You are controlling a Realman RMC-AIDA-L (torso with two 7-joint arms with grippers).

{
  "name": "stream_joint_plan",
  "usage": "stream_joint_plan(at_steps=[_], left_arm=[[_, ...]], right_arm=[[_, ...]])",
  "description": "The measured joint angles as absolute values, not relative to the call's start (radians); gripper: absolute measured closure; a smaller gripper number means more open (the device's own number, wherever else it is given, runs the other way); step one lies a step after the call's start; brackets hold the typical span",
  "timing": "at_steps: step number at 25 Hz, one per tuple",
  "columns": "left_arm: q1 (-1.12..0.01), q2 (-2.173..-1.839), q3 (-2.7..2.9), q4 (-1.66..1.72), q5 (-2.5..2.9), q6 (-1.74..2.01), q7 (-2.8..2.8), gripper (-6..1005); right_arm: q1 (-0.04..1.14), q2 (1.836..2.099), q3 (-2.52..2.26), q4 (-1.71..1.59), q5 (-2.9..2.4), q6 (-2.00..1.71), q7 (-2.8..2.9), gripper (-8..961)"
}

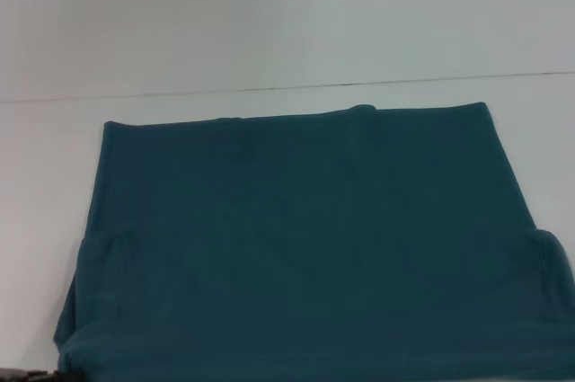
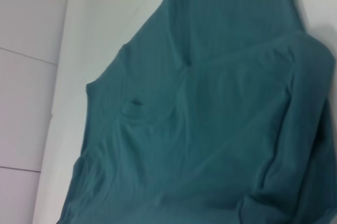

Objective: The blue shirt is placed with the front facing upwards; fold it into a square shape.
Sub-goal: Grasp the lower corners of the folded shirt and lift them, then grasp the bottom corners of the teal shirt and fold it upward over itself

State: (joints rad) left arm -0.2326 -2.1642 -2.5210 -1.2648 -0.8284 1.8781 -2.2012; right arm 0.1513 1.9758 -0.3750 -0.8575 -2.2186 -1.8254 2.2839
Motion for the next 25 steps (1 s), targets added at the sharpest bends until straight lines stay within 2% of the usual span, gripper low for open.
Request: stream_joint_plan(at_steps=[25], left_arm=[[-0.168,-2.171,-2.576,-1.266,-0.835,1.915,-2.174,962]], right_arm=[[0.133,1.979,-0.338,-0.857,-2.26,-1.849,2.279,899]])
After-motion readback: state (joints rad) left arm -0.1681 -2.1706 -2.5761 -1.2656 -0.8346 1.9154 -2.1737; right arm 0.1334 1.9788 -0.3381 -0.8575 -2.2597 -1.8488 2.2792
